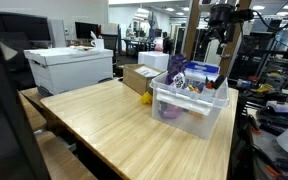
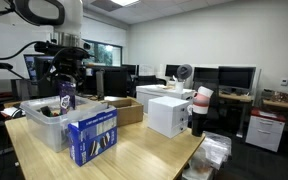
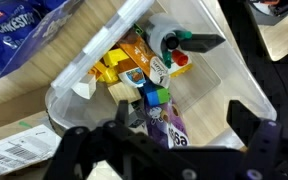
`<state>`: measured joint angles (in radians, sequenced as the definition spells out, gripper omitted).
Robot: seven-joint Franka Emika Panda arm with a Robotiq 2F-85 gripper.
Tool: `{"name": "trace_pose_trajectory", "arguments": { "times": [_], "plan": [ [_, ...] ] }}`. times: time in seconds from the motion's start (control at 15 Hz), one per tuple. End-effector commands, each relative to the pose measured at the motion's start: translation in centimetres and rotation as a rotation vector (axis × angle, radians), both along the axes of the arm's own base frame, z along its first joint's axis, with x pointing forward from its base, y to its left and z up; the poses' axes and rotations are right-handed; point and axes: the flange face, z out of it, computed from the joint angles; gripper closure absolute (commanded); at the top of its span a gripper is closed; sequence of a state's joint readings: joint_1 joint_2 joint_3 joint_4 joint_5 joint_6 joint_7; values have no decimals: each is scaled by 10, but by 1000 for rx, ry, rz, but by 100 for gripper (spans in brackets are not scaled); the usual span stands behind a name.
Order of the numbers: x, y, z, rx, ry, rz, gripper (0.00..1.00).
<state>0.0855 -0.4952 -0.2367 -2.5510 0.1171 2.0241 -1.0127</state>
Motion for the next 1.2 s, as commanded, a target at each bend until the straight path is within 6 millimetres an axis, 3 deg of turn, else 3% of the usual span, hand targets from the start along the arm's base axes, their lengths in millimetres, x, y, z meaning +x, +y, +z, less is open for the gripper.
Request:
{"name": "trace_pose_trajectory", "arguments": {
  "times": [0.0,0.27,0.4,0.73,1.13],
  "plan": [
    [0,6,-1,-3,12,47,0],
    [1,38,-2,-3,21,250,0],
    [10,69,3,-53,-15,416,0],
    [24,102,16,-120,-75,622,0],
    [49,137,9,-200,-171,848,0]
  ]
}}
